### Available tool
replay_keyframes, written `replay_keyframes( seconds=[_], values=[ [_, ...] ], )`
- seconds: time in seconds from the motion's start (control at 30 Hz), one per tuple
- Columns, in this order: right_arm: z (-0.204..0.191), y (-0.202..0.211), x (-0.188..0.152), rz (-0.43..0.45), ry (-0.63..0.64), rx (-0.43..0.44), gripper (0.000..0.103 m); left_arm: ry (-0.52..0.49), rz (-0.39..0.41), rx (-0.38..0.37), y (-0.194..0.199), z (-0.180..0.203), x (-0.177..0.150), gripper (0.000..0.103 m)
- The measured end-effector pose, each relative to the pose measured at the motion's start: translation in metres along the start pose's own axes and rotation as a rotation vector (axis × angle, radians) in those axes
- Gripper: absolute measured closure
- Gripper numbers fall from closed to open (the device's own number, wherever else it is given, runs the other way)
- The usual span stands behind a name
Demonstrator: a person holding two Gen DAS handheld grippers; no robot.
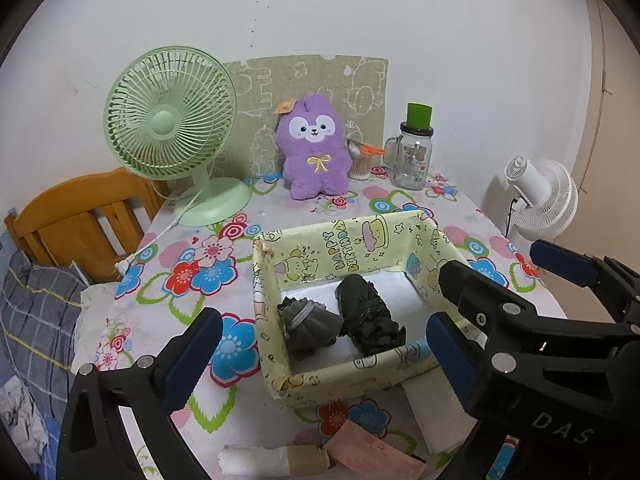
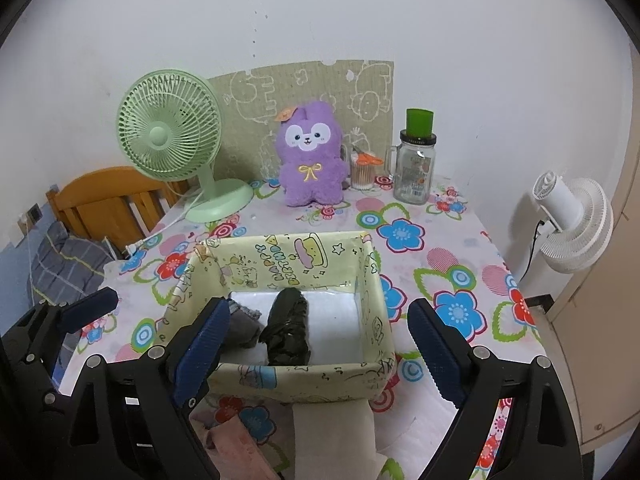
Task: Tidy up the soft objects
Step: 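Withdraw both tools from the box toward the remaining items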
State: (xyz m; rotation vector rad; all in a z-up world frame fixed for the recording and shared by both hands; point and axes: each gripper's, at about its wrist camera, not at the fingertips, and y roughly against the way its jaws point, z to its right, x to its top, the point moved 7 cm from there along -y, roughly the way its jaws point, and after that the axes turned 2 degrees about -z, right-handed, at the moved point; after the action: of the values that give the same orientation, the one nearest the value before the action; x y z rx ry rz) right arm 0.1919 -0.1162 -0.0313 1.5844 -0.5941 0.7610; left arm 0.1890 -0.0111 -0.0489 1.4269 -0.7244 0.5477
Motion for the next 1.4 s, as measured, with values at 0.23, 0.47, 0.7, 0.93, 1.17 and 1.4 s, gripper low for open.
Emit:
replay_keyframes(
  seconds=[0.23, 0.47, 0.7, 0.93, 1.17, 1.4],
  values=[
    [-0.001, 0.017, -0.003, 0.020, 0.000, 0.001, 0.010, 0.004, 0.016, 0.024, 0.016, 0.001, -0.003, 0.000],
    [-0.001, 0.037, -0.005, 0.054, 0.002, 0.006, 0.006, 0.008, 0.044, 0.031, 0.034, 0.003, -0.005, 0.000],
    [-0.002, 0.053, -0.009, 0.072, 0.002, 0.011, 0.006, 0.005, 0.065, 0.034, 0.050, 0.008, -0.010, 0.000],
    [-0.004, 0.068, -0.015, 0.090, 0.006, 0.016, 0.005, 0.000, 0.088, 0.038, 0.066, 0.012, -0.016, 0.000],
    [-0.005, 0.081, -0.024, 0.100, 0.009, 0.006, 0.005, -0.001, 0.093, 0.034, 0.077, 0.016, -0.024, 0.000],
    [-0.008, 0.095, -0.032, 0.124, 0.019, 0.005, 0.005, 0.003, 0.106, 0.036, 0.090, 0.017, -0.034, 0.000]
  ],
)
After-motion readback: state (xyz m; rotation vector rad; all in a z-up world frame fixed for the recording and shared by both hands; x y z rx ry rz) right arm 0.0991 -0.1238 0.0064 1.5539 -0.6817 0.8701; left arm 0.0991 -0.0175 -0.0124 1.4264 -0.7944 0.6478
